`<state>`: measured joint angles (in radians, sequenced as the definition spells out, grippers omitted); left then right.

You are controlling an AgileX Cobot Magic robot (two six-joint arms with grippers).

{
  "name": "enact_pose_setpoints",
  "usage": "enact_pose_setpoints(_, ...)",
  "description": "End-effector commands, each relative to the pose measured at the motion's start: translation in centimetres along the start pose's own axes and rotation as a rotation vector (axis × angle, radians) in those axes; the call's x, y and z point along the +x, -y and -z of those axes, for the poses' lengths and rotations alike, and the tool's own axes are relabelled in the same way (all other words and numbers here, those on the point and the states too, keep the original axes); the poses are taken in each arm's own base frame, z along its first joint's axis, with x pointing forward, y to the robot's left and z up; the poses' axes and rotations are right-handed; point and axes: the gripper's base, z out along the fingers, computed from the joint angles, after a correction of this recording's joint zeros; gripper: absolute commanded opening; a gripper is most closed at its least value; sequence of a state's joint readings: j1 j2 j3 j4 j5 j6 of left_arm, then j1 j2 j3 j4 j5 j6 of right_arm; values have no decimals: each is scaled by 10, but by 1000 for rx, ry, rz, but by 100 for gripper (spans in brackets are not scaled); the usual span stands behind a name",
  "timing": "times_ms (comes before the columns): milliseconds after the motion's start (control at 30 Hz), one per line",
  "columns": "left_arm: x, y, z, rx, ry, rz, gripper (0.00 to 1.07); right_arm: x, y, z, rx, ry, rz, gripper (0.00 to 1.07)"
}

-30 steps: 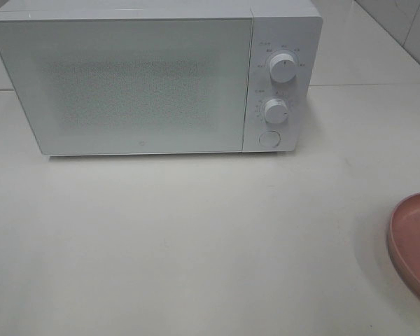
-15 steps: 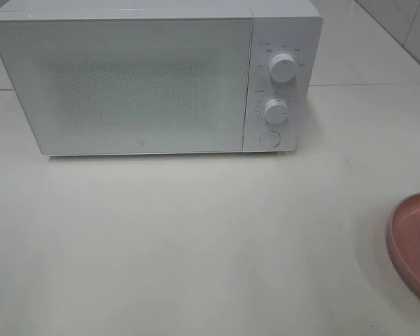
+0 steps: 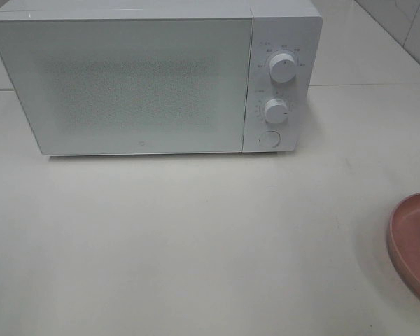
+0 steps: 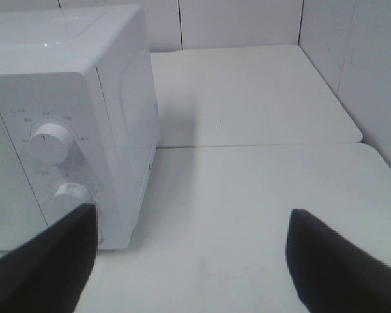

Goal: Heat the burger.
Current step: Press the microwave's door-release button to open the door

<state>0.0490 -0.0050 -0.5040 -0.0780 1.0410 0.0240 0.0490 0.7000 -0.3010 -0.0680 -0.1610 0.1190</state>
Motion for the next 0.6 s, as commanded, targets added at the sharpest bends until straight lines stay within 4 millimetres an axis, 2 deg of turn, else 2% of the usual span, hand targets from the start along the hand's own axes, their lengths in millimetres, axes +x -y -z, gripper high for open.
enact_pose_setpoints(33,2,0,4,3,31,1,98,-7,-2,-8,-17,83,38,74)
enact_pose_setpoints(367,2,0,4,3,31,1,98,-1,-5,-43,-58,128,74,73)
enact_pose_setpoints(400,2,0,4,3,31,1,98,3,-5,-52,-62,120,78,73)
enact_pose_setpoints(600,2,0,4,3,31,1,98,19,-3,-74,-30,69,75,73)
